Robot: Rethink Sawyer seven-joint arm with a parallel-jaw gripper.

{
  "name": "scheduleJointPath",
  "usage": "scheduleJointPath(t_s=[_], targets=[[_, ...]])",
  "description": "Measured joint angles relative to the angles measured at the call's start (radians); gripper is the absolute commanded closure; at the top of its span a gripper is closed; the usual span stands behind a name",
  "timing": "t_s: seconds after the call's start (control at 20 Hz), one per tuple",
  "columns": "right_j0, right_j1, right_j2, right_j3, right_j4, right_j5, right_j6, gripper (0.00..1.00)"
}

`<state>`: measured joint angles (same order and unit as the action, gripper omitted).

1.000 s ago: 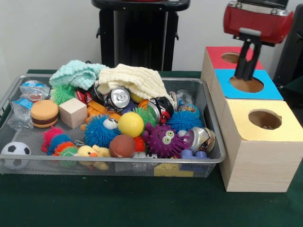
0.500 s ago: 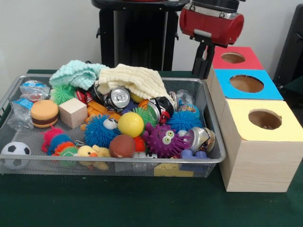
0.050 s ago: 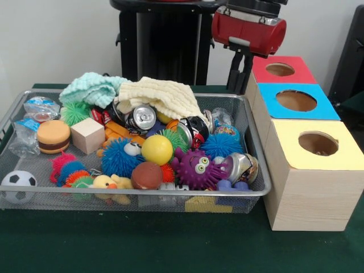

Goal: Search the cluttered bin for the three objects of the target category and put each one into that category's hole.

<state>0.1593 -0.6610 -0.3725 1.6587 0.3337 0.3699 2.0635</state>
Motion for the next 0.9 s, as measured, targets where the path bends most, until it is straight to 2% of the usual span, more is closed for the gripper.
scheduleJointPath(t_s=[0.3, 0.65, 0.9], targets=[[-0.049, -0.015, 0.053, 0.002, -0.078, -0.006, 0.0, 1.0], [-0.141, -0.037, 0.119, 0.015, -0.173, -0.035, 0.0, 1.0], [-0.23, -0.061, 0.176, 0.071, -0.262, -0.083, 0.0, 1.0]])
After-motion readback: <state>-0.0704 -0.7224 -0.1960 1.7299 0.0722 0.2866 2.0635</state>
